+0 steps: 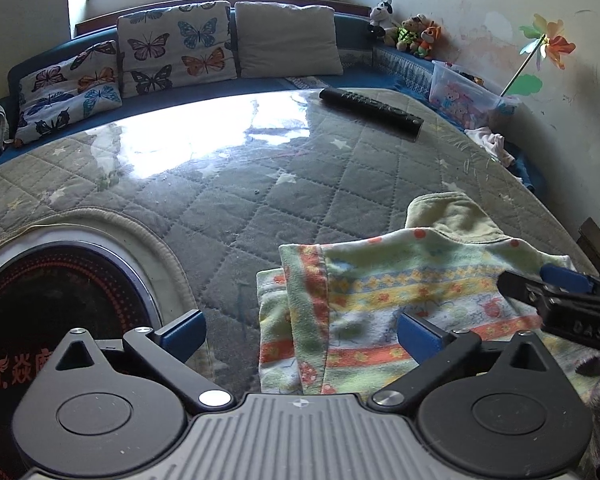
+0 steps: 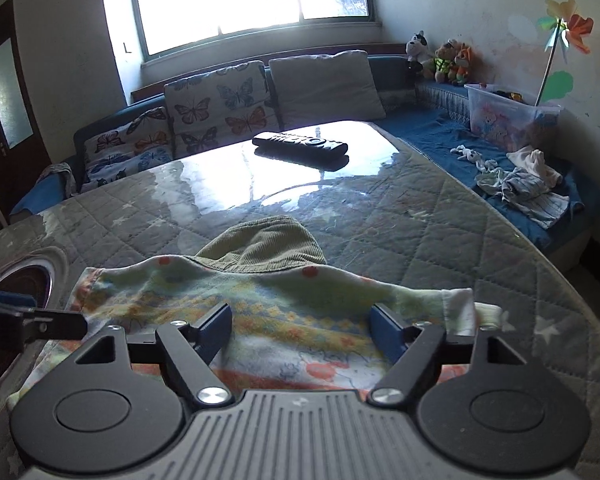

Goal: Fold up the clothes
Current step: 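Open both grippers and release the folded shirt onto the table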

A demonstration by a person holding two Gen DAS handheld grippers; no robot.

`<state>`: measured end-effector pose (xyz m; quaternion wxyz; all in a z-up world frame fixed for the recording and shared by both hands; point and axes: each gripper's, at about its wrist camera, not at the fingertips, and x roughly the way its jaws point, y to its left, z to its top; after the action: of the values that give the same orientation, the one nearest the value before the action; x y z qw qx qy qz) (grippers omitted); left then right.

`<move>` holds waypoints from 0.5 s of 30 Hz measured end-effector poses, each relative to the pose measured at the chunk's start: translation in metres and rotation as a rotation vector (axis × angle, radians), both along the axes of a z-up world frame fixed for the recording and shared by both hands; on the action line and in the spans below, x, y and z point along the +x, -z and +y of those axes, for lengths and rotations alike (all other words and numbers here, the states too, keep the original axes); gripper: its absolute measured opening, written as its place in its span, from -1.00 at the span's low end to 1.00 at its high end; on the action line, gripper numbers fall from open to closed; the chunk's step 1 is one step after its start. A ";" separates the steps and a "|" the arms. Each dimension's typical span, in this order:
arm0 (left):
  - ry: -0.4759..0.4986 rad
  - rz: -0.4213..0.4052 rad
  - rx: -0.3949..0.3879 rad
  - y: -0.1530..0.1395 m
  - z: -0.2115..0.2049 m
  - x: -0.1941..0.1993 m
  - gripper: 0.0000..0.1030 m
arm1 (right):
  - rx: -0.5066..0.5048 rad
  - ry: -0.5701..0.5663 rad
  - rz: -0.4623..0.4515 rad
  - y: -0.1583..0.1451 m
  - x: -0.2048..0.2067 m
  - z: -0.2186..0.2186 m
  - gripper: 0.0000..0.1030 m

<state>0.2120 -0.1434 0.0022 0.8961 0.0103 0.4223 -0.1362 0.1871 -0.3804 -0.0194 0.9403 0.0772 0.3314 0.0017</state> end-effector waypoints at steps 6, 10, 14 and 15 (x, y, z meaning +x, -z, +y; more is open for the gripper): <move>0.001 0.014 0.009 0.007 0.001 0.004 1.00 | -0.029 0.012 0.009 0.002 0.018 0.003 0.68; 0.000 0.023 0.017 0.010 0.003 0.005 1.00 | -0.064 0.010 0.017 0.000 0.027 0.012 0.74; -0.001 0.020 0.022 0.010 0.006 0.005 1.00 | -0.056 -0.011 0.001 -0.006 0.027 0.025 0.76; -0.002 0.018 0.023 0.010 0.007 0.005 1.00 | -0.055 -0.024 -0.003 -0.008 0.027 0.029 0.77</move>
<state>0.2173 -0.1368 -0.0081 0.8922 0.0191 0.4320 -0.1306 0.2138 -0.3514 -0.0116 0.9425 0.0475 0.3309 0.0039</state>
